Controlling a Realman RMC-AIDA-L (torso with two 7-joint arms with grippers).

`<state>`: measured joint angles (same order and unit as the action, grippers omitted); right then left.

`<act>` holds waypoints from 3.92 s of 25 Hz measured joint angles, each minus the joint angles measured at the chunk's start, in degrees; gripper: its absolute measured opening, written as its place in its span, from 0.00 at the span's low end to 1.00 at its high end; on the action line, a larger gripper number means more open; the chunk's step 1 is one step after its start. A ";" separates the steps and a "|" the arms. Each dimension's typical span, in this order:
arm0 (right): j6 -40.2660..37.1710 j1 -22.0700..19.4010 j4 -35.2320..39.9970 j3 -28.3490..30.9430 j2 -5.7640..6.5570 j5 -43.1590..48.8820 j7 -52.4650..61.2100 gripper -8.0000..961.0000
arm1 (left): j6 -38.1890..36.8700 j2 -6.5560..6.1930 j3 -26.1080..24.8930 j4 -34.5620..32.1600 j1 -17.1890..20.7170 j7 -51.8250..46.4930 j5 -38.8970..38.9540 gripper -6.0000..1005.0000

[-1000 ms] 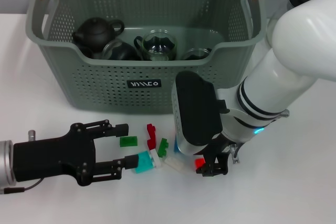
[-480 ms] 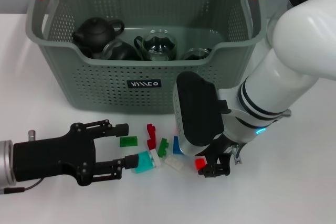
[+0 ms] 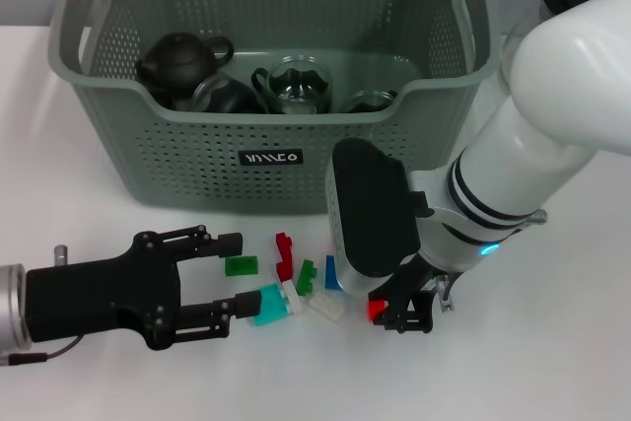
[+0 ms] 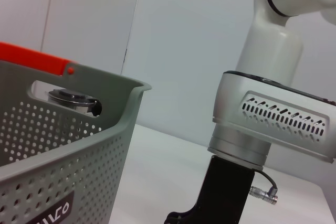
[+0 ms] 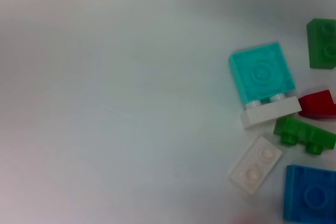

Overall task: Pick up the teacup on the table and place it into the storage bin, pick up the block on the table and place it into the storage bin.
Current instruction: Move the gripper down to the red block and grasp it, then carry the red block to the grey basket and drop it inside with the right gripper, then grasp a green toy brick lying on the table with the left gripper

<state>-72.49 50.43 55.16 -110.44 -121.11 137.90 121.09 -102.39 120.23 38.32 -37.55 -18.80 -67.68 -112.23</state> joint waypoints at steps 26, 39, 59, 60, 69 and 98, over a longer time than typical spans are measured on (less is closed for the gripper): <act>-19.73 -1.55 17.13 17.74 0.87 0.30 1.35 0.21 | -0.54 -0.40 -0.80 -0.16 1.31 0.22 -0.41 0.73; -20.12 4.83 28.87 42.55 0.96 -1.46 2.87 0.22 | -0.63 -0.53 -1.58 -0.42 1.11 0.35 -0.44 0.73; -4.24 8.61 6.80 47.72 2.30 8.24 4.11 0.22 | -0.71 -0.70 -1.58 -0.52 0.96 0.35 -0.44 0.73; -4.09 8.61 6.80 47.78 2.30 8.25 4.18 0.22 | -0.71 -0.70 -1.58 -0.54 0.96 0.35 -0.44 0.73; -4.42 7.49 10.53 47.98 1.91 7.28 4.14 0.59 | -1.11 -0.71 -1.70 -0.60 0.96 0.35 -0.44 0.73; -35.18 -16.49 21.99 49.65 1.40 -15.02 -11.98 0.99 | -3.06 -1.43 -3.95 -4.17 -0.77 0.14 -4.10 0.73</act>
<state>-107.67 33.94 77.15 -60.80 -119.71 122.88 109.12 -105.44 118.80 34.37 -41.72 -19.57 -67.53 -116.34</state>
